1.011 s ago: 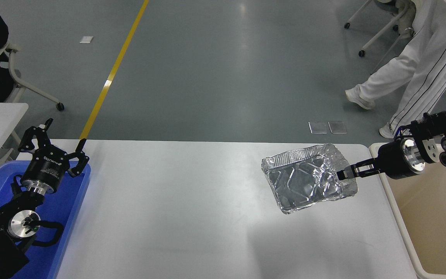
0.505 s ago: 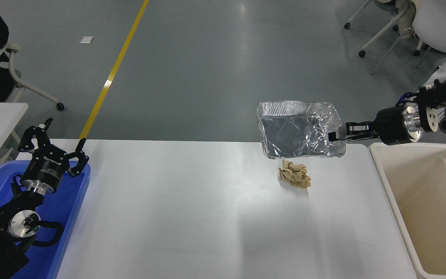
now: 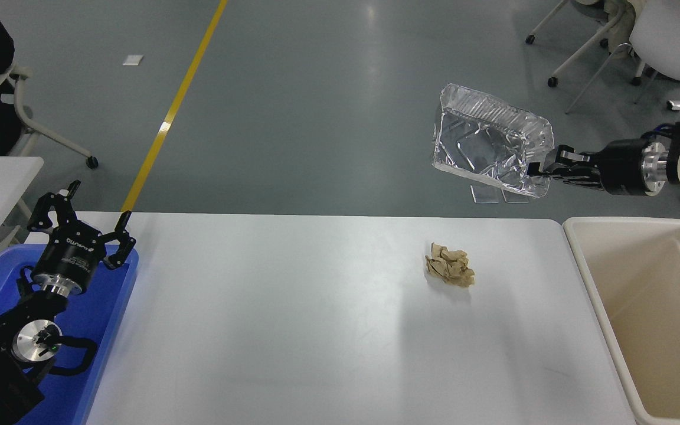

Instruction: Clean the table surface

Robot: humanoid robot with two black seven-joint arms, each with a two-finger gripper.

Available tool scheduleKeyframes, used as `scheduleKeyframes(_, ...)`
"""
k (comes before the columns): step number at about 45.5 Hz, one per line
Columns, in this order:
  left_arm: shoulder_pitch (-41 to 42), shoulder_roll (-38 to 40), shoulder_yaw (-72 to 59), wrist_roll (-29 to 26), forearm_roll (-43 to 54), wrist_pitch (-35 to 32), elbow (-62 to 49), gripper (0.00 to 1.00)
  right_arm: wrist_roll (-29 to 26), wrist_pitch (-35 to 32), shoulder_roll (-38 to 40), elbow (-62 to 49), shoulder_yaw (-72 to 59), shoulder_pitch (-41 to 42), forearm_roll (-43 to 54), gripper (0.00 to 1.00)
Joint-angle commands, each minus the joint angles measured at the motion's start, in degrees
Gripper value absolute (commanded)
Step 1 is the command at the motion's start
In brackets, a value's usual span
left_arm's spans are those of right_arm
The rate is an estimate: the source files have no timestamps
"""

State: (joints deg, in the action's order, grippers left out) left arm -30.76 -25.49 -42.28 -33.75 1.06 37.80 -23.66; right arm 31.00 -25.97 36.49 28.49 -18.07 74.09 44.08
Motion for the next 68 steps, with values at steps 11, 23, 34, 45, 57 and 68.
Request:
scheduleKeyframes(11, 0.0, 0.0, 0.0, 0.0, 0.0, 0.0, 0.1, 1.0, -5.1, 0.2, -2.1, -16.3, 0.8, -8.4, -9.1, 0.0)
scheduleKeyframes(23, 0.0, 0.0, 0.0, 0.0, 0.0, 0.0, 0.0, 1.0, -12.5, 1.6, -2.2, -20.7, 2.7, -11.9, -17.3, 0.0)
scheduleKeyframes(34, 0.0, 0.0, 0.0, 0.0, 0.0, 0.0, 0.1, 1.0, -18.3, 2.5, -2.4, -24.2, 6.6, -14.1, -20.3, 0.0)
scheduleKeyframes(45, 0.0, 0.0, 0.0, 0.0, 0.0, 0.0, 0.0, 1.0, -23.8, 2.6, -2.5, -27.2, 9.5, -15.8, -20.3, 0.0)
scheduleKeyframes(57, 0.0, 0.0, 0.0, 0.0, 0.0, 0.0, 0.0, 1.0, -29.1, 4.0, -2.3, -28.8, 12.2, -18.5, -20.3, 0.0)
scheduleKeyframes(68, 0.0, 0.0, 0.0, 0.0, 0.0, 0.0, 0.0, 1.0, -29.3, 4.3, -1.9, -29.0, 14.1, -20.6, -20.3, 0.0)
